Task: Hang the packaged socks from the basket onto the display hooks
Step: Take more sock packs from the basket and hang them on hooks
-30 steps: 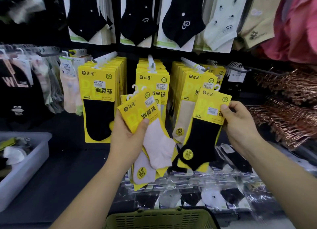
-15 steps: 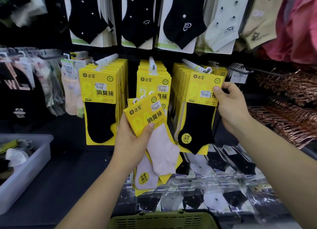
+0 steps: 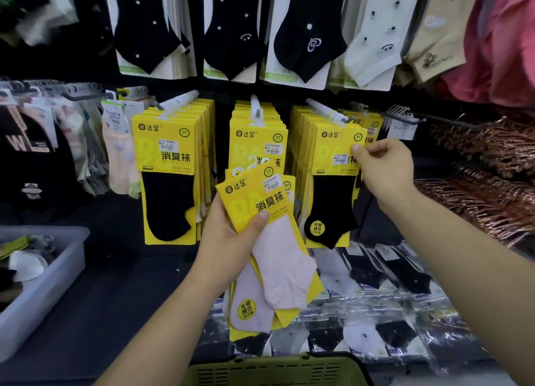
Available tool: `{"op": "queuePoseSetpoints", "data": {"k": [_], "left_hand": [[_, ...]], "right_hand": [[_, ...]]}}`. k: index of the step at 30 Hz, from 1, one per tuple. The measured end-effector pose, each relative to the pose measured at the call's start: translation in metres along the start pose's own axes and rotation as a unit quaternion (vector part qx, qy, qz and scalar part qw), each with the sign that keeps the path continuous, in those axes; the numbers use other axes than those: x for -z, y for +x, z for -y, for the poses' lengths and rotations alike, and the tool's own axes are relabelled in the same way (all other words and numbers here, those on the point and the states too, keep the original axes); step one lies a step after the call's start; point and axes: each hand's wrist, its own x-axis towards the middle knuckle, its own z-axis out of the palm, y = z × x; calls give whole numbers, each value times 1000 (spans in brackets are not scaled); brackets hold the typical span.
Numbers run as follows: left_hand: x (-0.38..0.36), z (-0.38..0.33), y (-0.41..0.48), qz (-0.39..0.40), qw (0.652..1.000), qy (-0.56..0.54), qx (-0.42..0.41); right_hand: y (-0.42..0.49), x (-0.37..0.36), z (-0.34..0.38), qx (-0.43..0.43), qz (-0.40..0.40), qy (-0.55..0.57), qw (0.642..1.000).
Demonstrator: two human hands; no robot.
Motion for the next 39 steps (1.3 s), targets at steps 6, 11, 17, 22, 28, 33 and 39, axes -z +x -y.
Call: {"op": "queuePoseSetpoints", "data": {"k": [6,11,17,22,28,33,39], "left_hand": [[-7,-4,-1,19,999,-29,10],[-15,-9,-4,7,1000,-29,-5],[-22,-7,-6,-12,996,-89,29],[-23,0,-6,7,997,-67,42],[-22,0,-6,38,998,-11,38],[-21,-1,-8,57,998,-19,36],[-20,-5,-4,39,998,-38,15]], "right_hand": [[-57,-2,12,40,94,5,995],[-100,-15,17,-4,279,-16,960],[-109,-10,4,-55,269,76,959],[-106,2,-1,-116,291,120,942],[-69,14,22,15,186,83,979],[-50,17,35,44,259,14,965],[-20,16,43,80,157,-21,984]]}}
